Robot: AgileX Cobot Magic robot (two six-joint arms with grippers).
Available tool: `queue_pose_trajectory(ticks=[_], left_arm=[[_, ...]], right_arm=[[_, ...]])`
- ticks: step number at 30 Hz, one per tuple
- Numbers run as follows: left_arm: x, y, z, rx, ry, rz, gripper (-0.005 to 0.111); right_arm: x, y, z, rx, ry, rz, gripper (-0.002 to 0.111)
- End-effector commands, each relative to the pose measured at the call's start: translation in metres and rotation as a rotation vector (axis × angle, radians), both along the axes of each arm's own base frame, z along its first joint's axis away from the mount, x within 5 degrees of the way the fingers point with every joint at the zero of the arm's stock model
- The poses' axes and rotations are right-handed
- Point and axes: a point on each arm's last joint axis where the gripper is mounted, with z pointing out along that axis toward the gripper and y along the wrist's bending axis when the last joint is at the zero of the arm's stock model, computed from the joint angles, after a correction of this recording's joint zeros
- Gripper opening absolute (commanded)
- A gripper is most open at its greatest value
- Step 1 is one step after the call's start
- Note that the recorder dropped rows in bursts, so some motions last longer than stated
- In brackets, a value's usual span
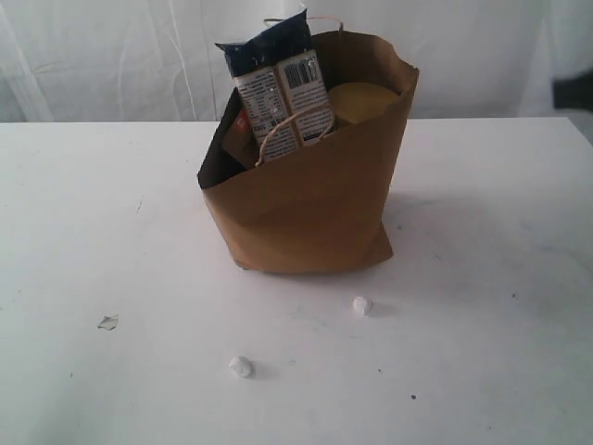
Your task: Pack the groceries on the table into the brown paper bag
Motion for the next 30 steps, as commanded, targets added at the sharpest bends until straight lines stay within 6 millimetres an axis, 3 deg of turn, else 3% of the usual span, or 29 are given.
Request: queue_pose_trajectory(ticks=[1, 6, 11, 14, 15, 19, 21, 22, 24, 26, 30], left_arm=[[0.000, 0.000, -0.001, -0.009, 0.001, 0.004, 0.000], [0.000, 0.000, -0.001, -0.009, 0.001, 0.004, 0.000], [0.000, 0.000, -0.001, -0.009, 0.001, 0.004, 0.000], [0.000, 0.000, -0.001, -0.009, 0.001, 0.004, 0.000], [0.000, 0.000, -0.001, -0.009, 0.001, 0.004, 0.000], [0.000, 0.000, -0.001, -0.009, 0.001, 0.004, 0.000], [0.000, 0.000, -0.001, -0.009, 0.001, 0.004, 0.000], [0.000, 0.000, -0.001, -0.009, 0.001, 0.004, 0.000], [0.000, 0.000, -0.001, -0.009, 0.001, 0.004, 0.000], [0.000, 0.000, -0.001, -0.009, 0.001, 0.004, 0.000], [0.000, 0.000, -0.001, -0.009, 0.001, 0.004, 0.000]], right_arm=[[-0.017, -0.014, -0.038, -0.253, 0.276, -0.069, 0.021], [-0.017, -0.009, -0.049, -0.338, 0.353, 0.039, 0.002], [-0.010, 0.007, -0.053, -0.235, 0.303, 0.212, 0.000], [-0.005, 0.022, -0.052, 0.175, 0.143, 0.240, 0.000], [-0.004, 0.025, -0.053, 0.384, 0.075, 0.190, 0.000], [-0.009, 0.019, -0.068, 1.236, -0.238, -0.243, 0.000], [-0.012, 0.019, -0.075, 1.557, -0.399, -0.352, 0.000], [-0.009, 0.019, -0.074, 1.545, -0.446, -0.232, 0.000], [-0.004, 0.028, -0.060, 1.332, -0.453, 0.175, 0.000], [-0.001, 0.042, -0.053, 1.208, -0.292, 0.463, 0.000], [0.011, 0.046, -0.060, 0.896, 0.092, 0.485, 0.000]])
